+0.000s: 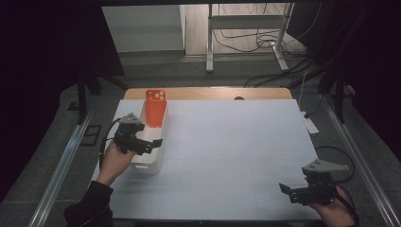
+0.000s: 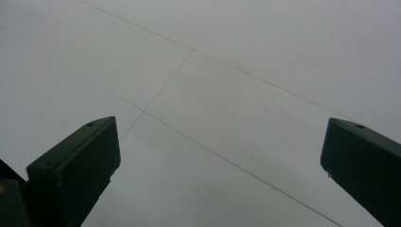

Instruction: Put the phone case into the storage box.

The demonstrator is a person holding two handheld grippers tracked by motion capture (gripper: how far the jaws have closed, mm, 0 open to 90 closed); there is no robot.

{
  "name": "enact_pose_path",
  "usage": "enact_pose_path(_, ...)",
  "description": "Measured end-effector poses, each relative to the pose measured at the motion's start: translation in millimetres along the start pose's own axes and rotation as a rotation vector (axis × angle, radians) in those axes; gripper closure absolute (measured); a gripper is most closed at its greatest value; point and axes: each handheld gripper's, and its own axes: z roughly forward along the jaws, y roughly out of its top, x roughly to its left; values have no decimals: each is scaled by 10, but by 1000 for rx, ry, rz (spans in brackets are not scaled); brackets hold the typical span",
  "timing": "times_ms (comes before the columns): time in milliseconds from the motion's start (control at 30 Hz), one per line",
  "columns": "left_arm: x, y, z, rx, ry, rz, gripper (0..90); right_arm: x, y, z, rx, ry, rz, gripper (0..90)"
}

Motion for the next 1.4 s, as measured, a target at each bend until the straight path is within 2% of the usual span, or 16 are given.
enact_pose_path(300,-127,-130,-106,-9,16,11,0,-1,-1,-6,-1,1,0,0)
enact_pose_path(567,-211,-220,-206,-36,13,-1,0,0,0,-5,-1,3,-2,0)
enact_pose_path(833,-306,-362,-302,-30,24,0,0,-1,-1,-7,-2,5,-1,0)
enact_pose_path(1400,-393,-644,-536,-36,61,-41,0,2,0,-4,1,3,-2,0)
